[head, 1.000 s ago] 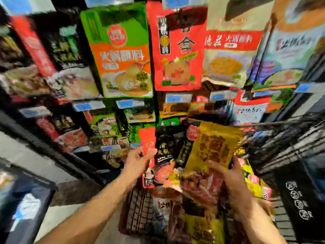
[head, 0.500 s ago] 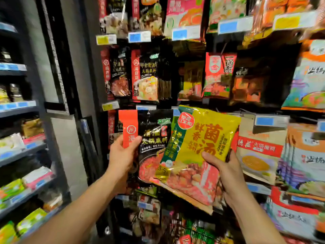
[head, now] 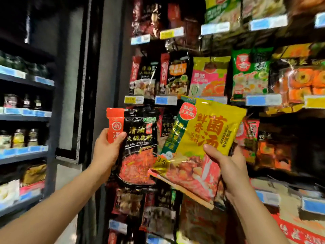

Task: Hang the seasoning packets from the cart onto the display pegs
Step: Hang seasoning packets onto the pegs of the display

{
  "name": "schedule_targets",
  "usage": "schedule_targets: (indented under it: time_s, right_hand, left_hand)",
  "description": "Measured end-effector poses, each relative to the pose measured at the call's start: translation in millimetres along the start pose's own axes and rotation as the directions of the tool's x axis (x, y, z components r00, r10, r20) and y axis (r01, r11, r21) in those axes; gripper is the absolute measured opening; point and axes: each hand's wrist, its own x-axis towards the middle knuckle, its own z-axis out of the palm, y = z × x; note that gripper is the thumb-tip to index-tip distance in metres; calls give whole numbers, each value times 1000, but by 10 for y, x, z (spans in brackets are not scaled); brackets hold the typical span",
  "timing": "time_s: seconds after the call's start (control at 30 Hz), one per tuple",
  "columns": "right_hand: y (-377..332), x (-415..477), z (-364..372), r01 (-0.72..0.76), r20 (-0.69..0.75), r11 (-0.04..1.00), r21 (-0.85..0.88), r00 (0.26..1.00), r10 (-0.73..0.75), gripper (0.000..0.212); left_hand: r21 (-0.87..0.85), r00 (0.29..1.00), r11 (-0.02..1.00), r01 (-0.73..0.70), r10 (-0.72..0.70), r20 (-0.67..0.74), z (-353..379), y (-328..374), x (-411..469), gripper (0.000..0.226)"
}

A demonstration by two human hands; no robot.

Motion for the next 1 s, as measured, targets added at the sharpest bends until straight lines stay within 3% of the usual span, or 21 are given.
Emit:
schedule_targets:
  time_s: [0.1, 0.2, 0.3, 0.4, 0.57, 0.63, 0.8, 1.0]
  right_hand:
    - [4, 268, 175, 103, 9, 994, -30, 995, -103, 100]
    - [55, 475, 286, 140, -15, 985, -103, 990, -142, 125]
    - [172, 614, 295, 149, 12, 981, -125, 989, -148, 127]
    - [161, 624, 385, 154, 15, 980, -127, 988, -154, 115]
    - [248, 730, 464, 163, 41, 977, -135, 986, -159, 71]
    - [288, 759, 500, 153, 52, 981, -118, 988, -147, 68]
    - [357, 822, 514, 142, 61, 982, -124, 989, -136, 60]
    - [387, 883, 511, 141, 48, 980, -137, 990, -136, 71]
  left_hand:
    - [11, 1000, 1000, -1, 1, 6, 6, -207, 387, 16]
    - [28, 997, 998, 49, -50, 53, 42, -436, 651, 15]
    - [34, 995, 995, 89, -91, 46, 89, -595, 828, 21]
    - [43, 996, 996, 83, -83, 7, 187, -649, 1005, 22]
    - [90, 995, 991, 98, -100, 18, 388, -674, 1391, 56]
    - [103, 995, 990, 95, -97, 18, 419, -696, 1496, 64]
    - [186, 998, 980, -68, 64, 30, 483, -766, 1631, 66]
    - [80, 1000, 996, 26, -27, 16, 579, -801, 1853, 59]
